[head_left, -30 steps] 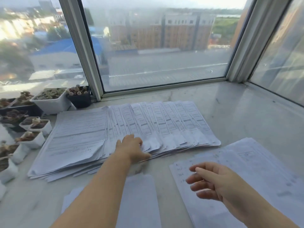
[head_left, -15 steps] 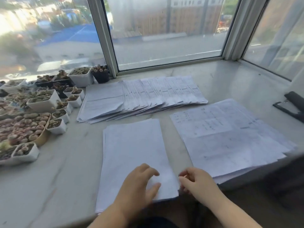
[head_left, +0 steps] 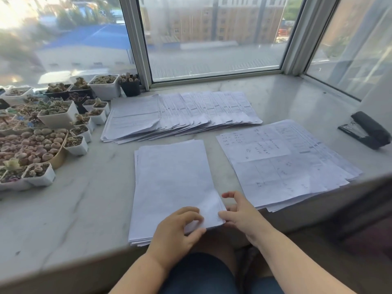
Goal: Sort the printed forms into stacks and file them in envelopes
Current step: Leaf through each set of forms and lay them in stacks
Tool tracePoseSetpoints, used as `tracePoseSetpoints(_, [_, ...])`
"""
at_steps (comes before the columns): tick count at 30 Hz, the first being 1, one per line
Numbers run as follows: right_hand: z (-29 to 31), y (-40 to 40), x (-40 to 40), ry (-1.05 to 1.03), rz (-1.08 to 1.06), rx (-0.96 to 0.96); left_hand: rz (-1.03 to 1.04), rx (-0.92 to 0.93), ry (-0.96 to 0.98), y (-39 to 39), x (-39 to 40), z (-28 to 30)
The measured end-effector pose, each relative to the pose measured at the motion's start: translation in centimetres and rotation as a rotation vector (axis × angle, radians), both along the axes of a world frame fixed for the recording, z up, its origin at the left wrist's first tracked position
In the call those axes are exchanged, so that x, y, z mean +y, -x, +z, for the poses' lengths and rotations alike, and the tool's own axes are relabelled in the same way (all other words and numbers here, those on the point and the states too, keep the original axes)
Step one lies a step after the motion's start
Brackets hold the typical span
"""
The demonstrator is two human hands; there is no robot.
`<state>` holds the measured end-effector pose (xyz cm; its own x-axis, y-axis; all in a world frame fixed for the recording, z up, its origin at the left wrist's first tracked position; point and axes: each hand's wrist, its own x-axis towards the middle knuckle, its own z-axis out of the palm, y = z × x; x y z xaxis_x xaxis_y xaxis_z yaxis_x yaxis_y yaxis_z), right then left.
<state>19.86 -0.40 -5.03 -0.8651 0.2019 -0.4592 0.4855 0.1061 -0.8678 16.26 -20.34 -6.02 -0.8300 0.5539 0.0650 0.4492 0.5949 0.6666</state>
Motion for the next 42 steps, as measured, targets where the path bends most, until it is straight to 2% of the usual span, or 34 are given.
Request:
tracePoseSetpoints(6, [0.5,1.5,0.0,-0.127,0.120,-0.019,0.022,-0.006,0.052,0.5,0.2,0.1])
tracePoseSetpoints(14, [-0.3,2.1,-0.3,-0.176,0.102,-0.003,0.024,-0.010,-0.003,0.7,-0.1,0.0])
tracePoseSetpoints(16, [-0.4,2.1,-0.2,-0.125,0.089,-0.005,0.045,0.013,-0.046,0.3,-0.1,-0.1])
tracePoseSetpoints(20, [-0.2,2.0,0.3,0.100,0.100,-0.028,0.258,0.057,-0.135,-0.4,0.5,-0.5])
tracePoseSetpoints(26, [-0.5,2.1,-0.1,0.097,0.076,0.015,0.422,0.028,-0.185,0.3,1.4,-0.6])
tracePoseSetpoints(29, [-0.3,2.2,-0.5,0.040,0.055,0.033,0.368,0.058,-0.169,0.6,1.1,-0.6])
tracePoseSetpoints(35, [-0.4,2.8,-1.2,-0.174,0.036,0.073,0.067,0.041,-0.086,0.8,-0.6,-0.3])
tracePoseSetpoints(39, [-0.6,3.3,-1.5,-0.326,0.051,0.065,0.028,0.011,-0.057,1.6,-1.0,0.0])
tracePoseSetpoints(42, [-0.8,3.4,-1.7,-0.336,0.031,0.044,0.005,0.015,-0.018,1.8,-1.1,-0.1])
